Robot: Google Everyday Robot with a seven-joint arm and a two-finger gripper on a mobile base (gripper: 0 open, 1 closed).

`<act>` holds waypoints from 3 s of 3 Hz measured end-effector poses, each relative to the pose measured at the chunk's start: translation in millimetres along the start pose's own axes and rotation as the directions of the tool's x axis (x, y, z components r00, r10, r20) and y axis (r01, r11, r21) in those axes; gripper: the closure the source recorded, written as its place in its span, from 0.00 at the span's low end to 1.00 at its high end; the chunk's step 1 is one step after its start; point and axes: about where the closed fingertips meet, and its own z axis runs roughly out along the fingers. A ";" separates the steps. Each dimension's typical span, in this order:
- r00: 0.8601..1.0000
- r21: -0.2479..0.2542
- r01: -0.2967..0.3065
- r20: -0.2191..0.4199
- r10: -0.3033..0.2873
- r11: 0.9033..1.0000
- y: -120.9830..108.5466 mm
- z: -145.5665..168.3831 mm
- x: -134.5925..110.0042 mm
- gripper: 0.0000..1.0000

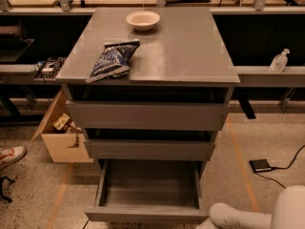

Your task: Close bottom drawer

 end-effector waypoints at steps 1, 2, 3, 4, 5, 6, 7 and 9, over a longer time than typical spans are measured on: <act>1.000 -0.003 0.014 0.012 -0.014 1.000 0.8 0.4 -3.0 1.00; 0.999 -0.011 0.031 0.042 -0.030 0.999 -1.9 5.9 -7.2 1.00; 0.985 0.018 0.146 0.089 -0.147 0.989 -2.5 13.6 -45.2 1.00; 0.956 0.059 0.257 0.133 -0.263 0.965 -0.4 16.9 -88.1 1.00; 0.925 0.106 0.323 0.175 -0.337 0.940 -1.9 17.3 -122.8 1.00; 0.889 0.146 0.370 0.231 -0.395 0.917 -3.3 15.0 -154.7 1.00; 0.840 0.182 0.429 0.279 -0.465 0.885 2.4 12.5 -191.9 1.00; 0.778 0.218 0.494 0.320 -0.540 0.842 16.2 10.0 -229.3 1.00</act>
Offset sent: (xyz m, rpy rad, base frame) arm 0.0136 0.0068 -0.0114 0.0610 -0.0844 -0.0217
